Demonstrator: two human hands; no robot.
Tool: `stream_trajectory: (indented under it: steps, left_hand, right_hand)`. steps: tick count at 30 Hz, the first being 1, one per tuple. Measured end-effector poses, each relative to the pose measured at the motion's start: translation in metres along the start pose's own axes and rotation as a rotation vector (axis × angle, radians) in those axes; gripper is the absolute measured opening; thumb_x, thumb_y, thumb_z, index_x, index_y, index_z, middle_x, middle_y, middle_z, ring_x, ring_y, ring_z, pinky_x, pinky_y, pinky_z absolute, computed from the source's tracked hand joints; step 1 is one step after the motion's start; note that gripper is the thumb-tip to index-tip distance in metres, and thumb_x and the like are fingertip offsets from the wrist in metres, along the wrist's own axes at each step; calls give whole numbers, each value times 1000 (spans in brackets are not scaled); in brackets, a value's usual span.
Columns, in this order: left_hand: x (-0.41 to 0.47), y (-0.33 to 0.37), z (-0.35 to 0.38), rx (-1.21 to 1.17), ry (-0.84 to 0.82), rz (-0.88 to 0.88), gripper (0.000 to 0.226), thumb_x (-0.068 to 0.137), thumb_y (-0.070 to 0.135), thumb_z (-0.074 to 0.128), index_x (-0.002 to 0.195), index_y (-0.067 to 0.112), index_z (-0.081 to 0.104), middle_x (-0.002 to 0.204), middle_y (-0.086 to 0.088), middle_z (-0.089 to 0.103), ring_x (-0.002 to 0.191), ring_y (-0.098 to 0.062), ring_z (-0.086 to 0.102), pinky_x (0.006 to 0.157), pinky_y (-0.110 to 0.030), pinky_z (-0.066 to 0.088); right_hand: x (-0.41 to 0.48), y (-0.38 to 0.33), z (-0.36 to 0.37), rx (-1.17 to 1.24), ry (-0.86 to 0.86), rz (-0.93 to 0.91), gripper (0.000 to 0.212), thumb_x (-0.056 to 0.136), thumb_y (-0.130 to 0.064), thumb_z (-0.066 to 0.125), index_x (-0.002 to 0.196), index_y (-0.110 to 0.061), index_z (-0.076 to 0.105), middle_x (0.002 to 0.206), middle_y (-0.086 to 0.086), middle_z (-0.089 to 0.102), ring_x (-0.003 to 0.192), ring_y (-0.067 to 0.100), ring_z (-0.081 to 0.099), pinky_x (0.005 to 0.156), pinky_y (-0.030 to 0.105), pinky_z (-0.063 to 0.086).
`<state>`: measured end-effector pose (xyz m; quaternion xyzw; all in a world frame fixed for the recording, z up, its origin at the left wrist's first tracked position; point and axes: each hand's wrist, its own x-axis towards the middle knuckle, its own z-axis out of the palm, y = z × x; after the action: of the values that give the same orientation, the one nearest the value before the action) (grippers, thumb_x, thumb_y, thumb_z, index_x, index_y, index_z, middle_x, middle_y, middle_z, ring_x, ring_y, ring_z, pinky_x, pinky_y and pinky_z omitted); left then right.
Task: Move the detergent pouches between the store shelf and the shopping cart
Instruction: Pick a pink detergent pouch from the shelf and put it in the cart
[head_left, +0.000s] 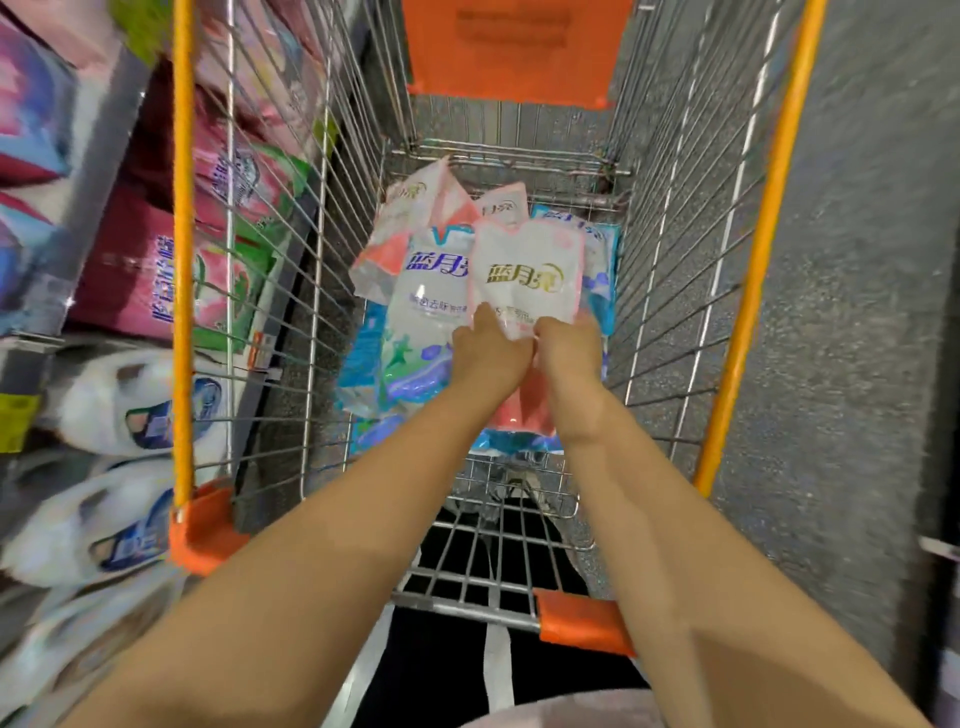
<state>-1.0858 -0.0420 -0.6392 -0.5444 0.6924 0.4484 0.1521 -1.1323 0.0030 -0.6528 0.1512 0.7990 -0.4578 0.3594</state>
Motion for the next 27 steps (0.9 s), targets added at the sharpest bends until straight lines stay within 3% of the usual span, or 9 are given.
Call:
stream_trajectory:
  steps: [3,9,13,16,18,23,27]
  left_hand:
    - [-15,9,-28,-85,70,96,47,92,23,50,136,11,41,135,-14,49,123,-28,46,92,-28,36]
    - [-63,12,-103,-309,324,237,34,91,13,47,124,15,58,120,-8,64,111,-23,57,90,-26,40]
    - [-107,-15,-160,-461,529,330,20,82,10,57,98,15,68,97,-11,71,95,-29,64,86,-40,50]
    - [-154,-50,-213,-515,692,342,17,75,19,54,88,22,65,87,-9,70,88,-29,65,79,-37,50]
    - [-192,-81,-250,-514,820,324,12,81,19,57,87,27,63,81,-1,67,85,-23,65,78,-32,47]
    - [-315,-185,-330,-437,1142,376,9,88,17,56,85,21,64,70,9,59,72,-15,58,69,-27,44]
    - [-426,-285,-389,-336,1388,296,12,89,24,57,87,17,66,72,7,57,74,-12,53,63,-26,33]
  right_hand:
    - [-23,-27,1,-20,-43,-57,52,82,-12,55,134,-12,46,130,9,55,117,28,54,96,32,43]
    - [-102,-76,17,-51,-240,-336,37,88,-9,49,123,-17,56,113,0,60,100,14,53,78,19,34]
    - [-175,-96,44,-83,-320,-558,27,85,-5,47,101,-21,62,96,3,67,89,19,59,78,27,45]
    - [-243,-105,68,-184,-419,-769,26,84,-5,50,99,-20,64,93,2,68,87,18,59,76,30,45]
    - [-294,-106,85,-209,-518,-898,24,82,-6,54,99,-18,66,87,-1,64,84,15,58,78,30,46]
    - [-454,-74,132,-189,-767,-1158,19,81,-6,57,93,-18,66,80,-6,60,79,11,56,81,30,47]
    - [-601,-20,166,-151,-957,-1278,21,84,-9,54,98,-18,66,85,-5,61,84,12,56,72,22,42]
